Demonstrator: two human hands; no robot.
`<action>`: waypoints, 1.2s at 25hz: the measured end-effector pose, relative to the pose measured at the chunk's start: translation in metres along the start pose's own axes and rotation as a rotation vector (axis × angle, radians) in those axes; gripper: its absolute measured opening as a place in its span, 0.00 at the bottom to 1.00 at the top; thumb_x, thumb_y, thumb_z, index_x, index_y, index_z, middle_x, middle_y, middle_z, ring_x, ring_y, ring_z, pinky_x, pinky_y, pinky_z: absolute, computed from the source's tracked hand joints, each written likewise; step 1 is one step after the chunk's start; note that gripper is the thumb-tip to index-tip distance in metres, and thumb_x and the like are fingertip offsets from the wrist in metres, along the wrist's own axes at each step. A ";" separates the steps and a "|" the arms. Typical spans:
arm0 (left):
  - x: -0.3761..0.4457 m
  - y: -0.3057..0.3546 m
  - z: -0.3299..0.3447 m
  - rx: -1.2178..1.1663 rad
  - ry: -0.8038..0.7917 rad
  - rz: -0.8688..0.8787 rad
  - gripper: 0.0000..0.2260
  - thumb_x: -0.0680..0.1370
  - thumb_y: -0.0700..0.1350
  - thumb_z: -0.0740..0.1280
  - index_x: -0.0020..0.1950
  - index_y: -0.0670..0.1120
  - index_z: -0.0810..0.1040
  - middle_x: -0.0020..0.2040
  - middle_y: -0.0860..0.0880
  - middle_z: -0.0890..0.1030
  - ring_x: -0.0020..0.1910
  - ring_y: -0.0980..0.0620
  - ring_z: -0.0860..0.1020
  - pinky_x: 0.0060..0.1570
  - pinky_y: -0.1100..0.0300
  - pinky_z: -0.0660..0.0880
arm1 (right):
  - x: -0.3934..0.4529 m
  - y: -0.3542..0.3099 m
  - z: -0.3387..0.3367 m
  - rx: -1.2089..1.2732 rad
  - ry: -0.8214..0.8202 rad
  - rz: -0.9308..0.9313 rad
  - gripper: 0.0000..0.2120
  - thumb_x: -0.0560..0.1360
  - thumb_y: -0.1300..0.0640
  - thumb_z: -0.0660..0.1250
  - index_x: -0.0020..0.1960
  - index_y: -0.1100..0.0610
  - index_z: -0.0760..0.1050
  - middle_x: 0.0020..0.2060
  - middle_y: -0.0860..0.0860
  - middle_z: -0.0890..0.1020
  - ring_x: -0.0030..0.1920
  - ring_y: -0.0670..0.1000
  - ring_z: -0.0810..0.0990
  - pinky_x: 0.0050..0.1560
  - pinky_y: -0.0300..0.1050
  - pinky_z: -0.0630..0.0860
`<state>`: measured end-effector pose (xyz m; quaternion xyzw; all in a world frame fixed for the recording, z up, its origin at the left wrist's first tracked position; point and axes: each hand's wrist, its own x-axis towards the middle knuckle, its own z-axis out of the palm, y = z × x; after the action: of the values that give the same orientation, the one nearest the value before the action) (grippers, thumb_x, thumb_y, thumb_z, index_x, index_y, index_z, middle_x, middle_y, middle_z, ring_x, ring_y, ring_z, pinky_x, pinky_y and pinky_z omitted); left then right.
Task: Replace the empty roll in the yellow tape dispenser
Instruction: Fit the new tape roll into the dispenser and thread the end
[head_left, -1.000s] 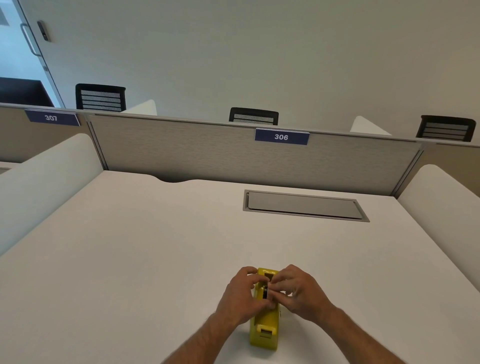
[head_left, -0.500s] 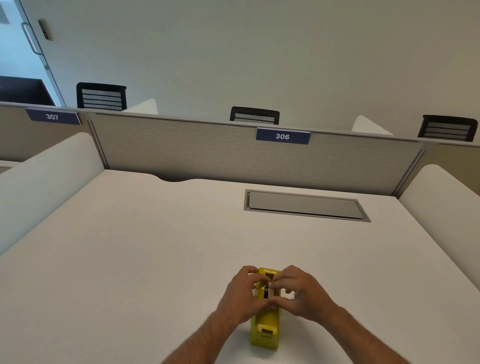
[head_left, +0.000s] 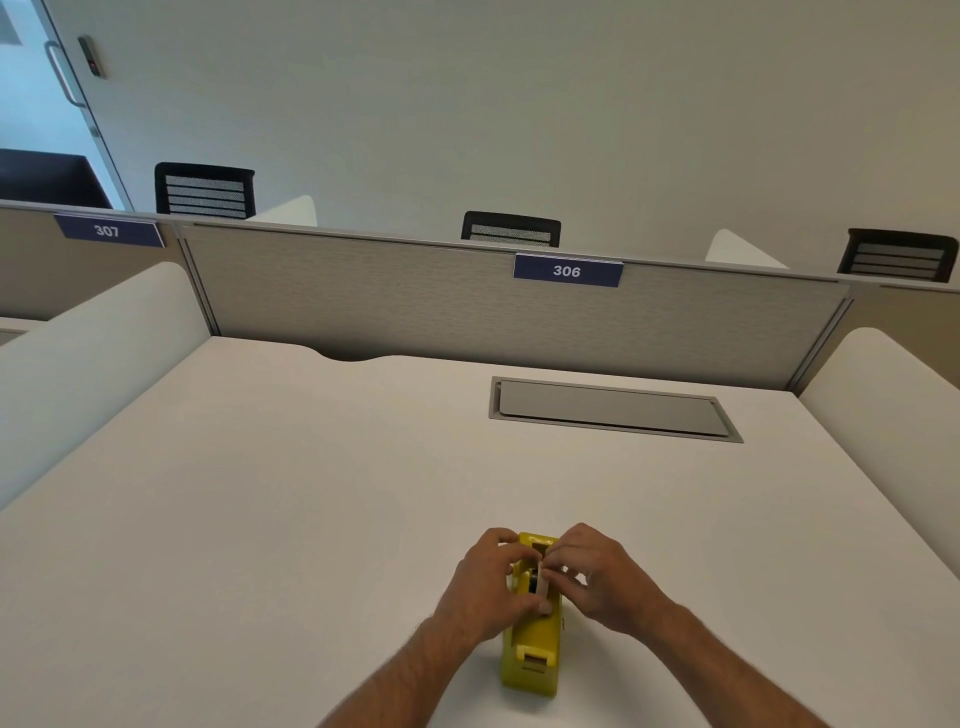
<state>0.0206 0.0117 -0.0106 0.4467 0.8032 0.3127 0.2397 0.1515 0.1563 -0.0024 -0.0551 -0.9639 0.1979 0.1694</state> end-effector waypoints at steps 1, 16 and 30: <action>0.000 0.000 0.000 -0.002 0.000 0.003 0.27 0.65 0.58 0.78 0.62 0.57 0.78 0.70 0.54 0.69 0.62 0.51 0.75 0.61 0.56 0.77 | 0.000 -0.001 -0.001 0.009 -0.006 0.006 0.03 0.74 0.54 0.72 0.48 0.52 0.82 0.42 0.45 0.85 0.45 0.44 0.76 0.44 0.31 0.72; 0.000 0.000 0.001 -0.001 -0.002 0.012 0.25 0.66 0.58 0.78 0.61 0.57 0.78 0.70 0.54 0.69 0.60 0.51 0.77 0.59 0.56 0.78 | 0.000 -0.012 0.000 -0.166 -0.027 -0.003 0.07 0.76 0.50 0.64 0.46 0.51 0.78 0.44 0.45 0.81 0.48 0.46 0.74 0.38 0.42 0.79; 0.000 0.000 0.000 0.007 0.001 0.018 0.27 0.64 0.59 0.78 0.62 0.58 0.78 0.69 0.54 0.70 0.61 0.51 0.76 0.59 0.54 0.79 | -0.002 -0.017 0.004 0.026 0.027 0.186 0.04 0.77 0.53 0.65 0.48 0.53 0.76 0.42 0.47 0.79 0.43 0.45 0.74 0.41 0.38 0.75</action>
<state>0.0204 0.0119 -0.0105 0.4545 0.8005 0.3122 0.2349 0.1511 0.1387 0.0004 -0.1446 -0.9496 0.2246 0.1638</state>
